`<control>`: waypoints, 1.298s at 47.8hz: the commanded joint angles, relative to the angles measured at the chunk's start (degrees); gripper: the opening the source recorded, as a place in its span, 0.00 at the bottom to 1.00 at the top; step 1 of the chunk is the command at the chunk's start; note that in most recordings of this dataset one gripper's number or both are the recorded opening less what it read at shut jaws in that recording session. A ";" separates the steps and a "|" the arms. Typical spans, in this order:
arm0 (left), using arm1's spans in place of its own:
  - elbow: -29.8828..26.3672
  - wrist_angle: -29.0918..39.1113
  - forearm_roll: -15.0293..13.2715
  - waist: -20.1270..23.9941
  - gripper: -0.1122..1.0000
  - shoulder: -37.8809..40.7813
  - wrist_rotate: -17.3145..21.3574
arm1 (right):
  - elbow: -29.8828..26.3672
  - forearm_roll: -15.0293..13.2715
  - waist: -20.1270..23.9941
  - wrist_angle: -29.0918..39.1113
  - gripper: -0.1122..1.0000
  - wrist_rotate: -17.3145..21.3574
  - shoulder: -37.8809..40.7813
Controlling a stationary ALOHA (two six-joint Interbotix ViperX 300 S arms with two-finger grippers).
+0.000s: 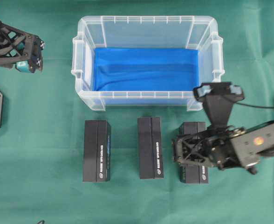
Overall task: Take out the box from the case.
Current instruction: 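Open the right gripper and withdraw it to the right rest position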
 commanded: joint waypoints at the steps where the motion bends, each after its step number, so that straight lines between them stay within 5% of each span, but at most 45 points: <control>1: -0.70 -0.18 0.09 -0.18 0.93 -0.44 0.09 | -2.64 -0.26 -0.18 2.72 0.93 0.00 -3.69; 24: -0.62 -0.18 0.09 -0.18 0.93 -0.53 0.09 | -16.08 -1.58 -0.62 19.86 0.91 -4.92 -6.77; 43: -0.70 -0.18 0.09 -0.18 0.93 -0.53 -0.09 | -15.21 -0.70 -1.32 20.65 0.91 -8.88 -7.56; 62: -0.62 -0.18 0.09 -0.18 0.93 -0.53 -0.35 | -5.36 0.88 -0.09 21.27 0.91 -7.82 -16.70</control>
